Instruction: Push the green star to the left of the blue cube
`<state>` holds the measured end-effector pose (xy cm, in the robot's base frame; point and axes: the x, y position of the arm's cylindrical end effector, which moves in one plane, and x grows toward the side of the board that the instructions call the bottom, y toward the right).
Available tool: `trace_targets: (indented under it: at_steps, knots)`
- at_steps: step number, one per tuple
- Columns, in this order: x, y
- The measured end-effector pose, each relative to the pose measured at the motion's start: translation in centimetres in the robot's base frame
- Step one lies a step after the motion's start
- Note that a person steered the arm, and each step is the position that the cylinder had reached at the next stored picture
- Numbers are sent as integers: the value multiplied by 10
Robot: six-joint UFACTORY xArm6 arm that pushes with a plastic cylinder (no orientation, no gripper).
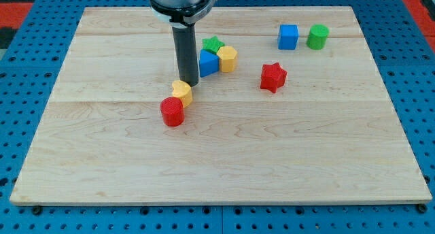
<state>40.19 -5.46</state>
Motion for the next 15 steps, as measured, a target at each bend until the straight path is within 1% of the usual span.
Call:
trace_targets:
  at_steps: [1, 2, 3, 7, 8, 9, 10, 12, 15]
  knots:
    - [0, -37]
    - [-13, -40]
    - [-36, -39]
    - [-37, 42]
    - [-45, 34]
    - [-72, 23]
    - [-84, 23]
    - [-84, 27]
    - [-84, 51]
